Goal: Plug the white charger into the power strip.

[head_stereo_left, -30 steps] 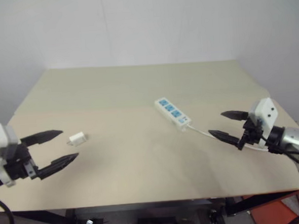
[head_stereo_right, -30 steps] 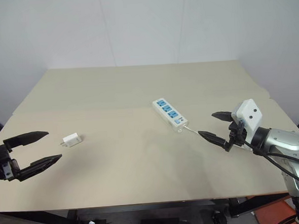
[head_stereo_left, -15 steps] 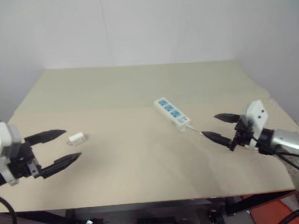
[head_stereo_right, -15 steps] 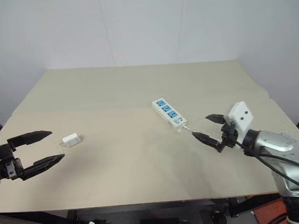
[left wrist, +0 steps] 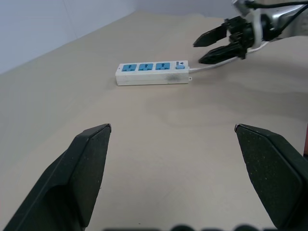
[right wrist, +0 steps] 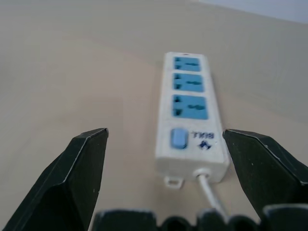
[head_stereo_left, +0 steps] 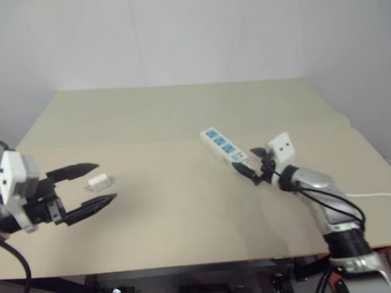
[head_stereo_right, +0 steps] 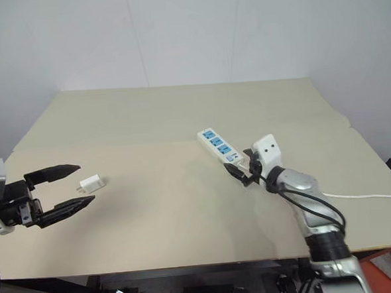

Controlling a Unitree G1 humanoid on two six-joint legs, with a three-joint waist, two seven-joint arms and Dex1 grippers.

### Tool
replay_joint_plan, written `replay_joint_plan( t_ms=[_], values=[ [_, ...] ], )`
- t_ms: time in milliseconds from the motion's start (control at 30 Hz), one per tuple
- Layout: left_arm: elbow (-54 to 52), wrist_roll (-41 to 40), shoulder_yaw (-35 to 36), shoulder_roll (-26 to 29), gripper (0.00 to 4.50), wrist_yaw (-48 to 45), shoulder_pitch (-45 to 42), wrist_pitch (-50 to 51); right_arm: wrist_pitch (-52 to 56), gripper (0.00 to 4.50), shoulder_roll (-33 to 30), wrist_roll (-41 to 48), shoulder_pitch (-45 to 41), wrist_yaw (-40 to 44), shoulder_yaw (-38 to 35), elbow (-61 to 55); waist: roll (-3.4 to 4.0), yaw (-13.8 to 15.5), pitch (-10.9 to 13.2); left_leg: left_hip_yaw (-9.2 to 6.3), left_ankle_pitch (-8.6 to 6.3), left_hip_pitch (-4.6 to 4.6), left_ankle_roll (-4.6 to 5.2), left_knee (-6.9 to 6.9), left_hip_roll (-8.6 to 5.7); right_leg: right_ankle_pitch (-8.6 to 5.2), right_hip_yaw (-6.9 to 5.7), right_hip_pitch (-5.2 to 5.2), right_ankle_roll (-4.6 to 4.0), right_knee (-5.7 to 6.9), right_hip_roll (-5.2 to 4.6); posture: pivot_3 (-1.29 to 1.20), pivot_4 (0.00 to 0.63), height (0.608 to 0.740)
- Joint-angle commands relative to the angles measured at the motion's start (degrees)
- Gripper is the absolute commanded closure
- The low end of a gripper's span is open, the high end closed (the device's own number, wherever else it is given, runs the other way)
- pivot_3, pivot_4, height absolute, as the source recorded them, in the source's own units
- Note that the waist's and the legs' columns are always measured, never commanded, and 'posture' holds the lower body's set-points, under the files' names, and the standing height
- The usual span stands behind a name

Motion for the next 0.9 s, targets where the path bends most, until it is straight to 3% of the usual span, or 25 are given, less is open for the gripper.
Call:
replay_joint_plan(
  t_ms=[33,367,900],
  values=[
    [-0.1,-0.8,0.4,0.7,0.00,-0.4,-1.0,-0.7,-6.1,0.04,3.1,-3.1,-4.1,-2.7,0.7,6.9,0.00,-0.1,0.0,0.00,0.00,-0.01,0.00,-0.01,0.00,0.00,0.00,-0.01,0.00,0.00,0.00,0.00,0.150,0.740],
    [-1.0,-0.9,1.4,0.3,0.00,-0.6,0.1,-0.7,-21.6,0.04,8.8,-7.8,-14.4,-8.6,-0.6,31.4,0.04,-0.4,0.0,0.03,0.00,0.00,-0.01,-0.04,0.00,0.01,0.05,-0.05,-0.01,0.04,0.00,0.00,0.150,0.740],
    [-1.6,-1.4,1.9,0.3,0.00,-0.5,1.5,-0.7,-27.8,0.04,10.1,-8.0,-16.8,-5.0,-1.7,43.3,0.04,-1.5,0.0,0.05,0.00,0.01,-0.01,-0.06,0.02,0.01,0.07,-0.06,-0.02,0.06,-0.01,0.00,0.150,0.740]
  ],
)
